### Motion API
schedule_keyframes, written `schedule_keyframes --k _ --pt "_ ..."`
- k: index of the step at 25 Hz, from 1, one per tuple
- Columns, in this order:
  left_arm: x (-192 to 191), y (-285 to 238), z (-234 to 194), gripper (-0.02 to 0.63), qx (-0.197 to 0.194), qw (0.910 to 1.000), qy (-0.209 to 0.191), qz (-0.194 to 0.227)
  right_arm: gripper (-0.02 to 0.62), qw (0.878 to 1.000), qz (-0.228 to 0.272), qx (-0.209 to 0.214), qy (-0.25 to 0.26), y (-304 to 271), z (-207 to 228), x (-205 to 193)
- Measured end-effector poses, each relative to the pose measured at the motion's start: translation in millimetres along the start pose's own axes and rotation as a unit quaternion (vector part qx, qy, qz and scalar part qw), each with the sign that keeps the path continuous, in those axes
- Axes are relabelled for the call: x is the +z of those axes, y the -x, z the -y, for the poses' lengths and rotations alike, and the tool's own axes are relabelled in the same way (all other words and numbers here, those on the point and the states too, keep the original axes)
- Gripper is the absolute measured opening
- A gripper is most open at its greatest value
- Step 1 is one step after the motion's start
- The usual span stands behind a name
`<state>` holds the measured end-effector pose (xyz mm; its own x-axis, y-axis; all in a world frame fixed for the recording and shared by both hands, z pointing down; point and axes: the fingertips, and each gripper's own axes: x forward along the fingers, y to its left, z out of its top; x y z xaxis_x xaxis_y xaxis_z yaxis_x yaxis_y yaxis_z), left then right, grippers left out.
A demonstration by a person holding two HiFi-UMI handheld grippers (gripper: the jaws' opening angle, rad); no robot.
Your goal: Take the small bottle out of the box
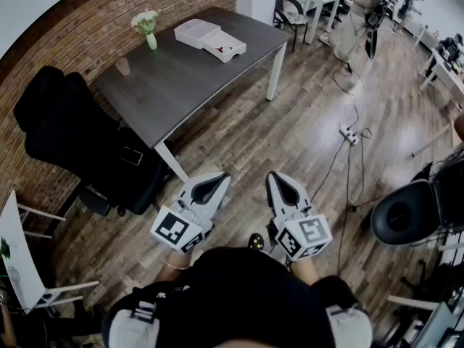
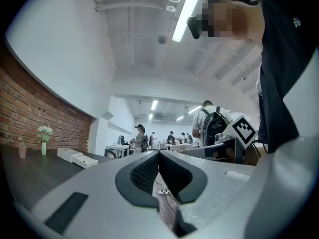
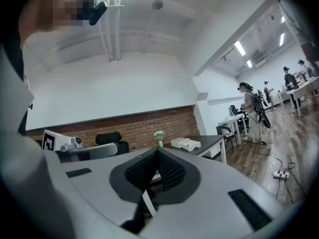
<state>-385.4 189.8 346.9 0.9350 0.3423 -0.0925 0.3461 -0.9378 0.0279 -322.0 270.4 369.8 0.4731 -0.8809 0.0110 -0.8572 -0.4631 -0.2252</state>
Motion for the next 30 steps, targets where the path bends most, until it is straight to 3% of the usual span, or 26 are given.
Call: schedule_keyframes --k 8,19,30 --pt "-7.7 -12.6 7.7 0.002 0.0 0.9999 -0.008 -0.014 -0.005 1.0 -0.003 -0.005 -0.005 9.7 16.0 2.0" --pt "-16.6 -17.6 2.9 0.002 0.037 0.9987 -0.002 -0.035 -0.003 0.999 0.004 0.03 -0.037 1.2 30.2 1.3" --pt "-20.1 -45.5 13.7 0.003 0.062 0.9973 -0.006 -0.04 -0.002 0.999 0.011 0.037 -0.011 4.3 71.4 11.4"
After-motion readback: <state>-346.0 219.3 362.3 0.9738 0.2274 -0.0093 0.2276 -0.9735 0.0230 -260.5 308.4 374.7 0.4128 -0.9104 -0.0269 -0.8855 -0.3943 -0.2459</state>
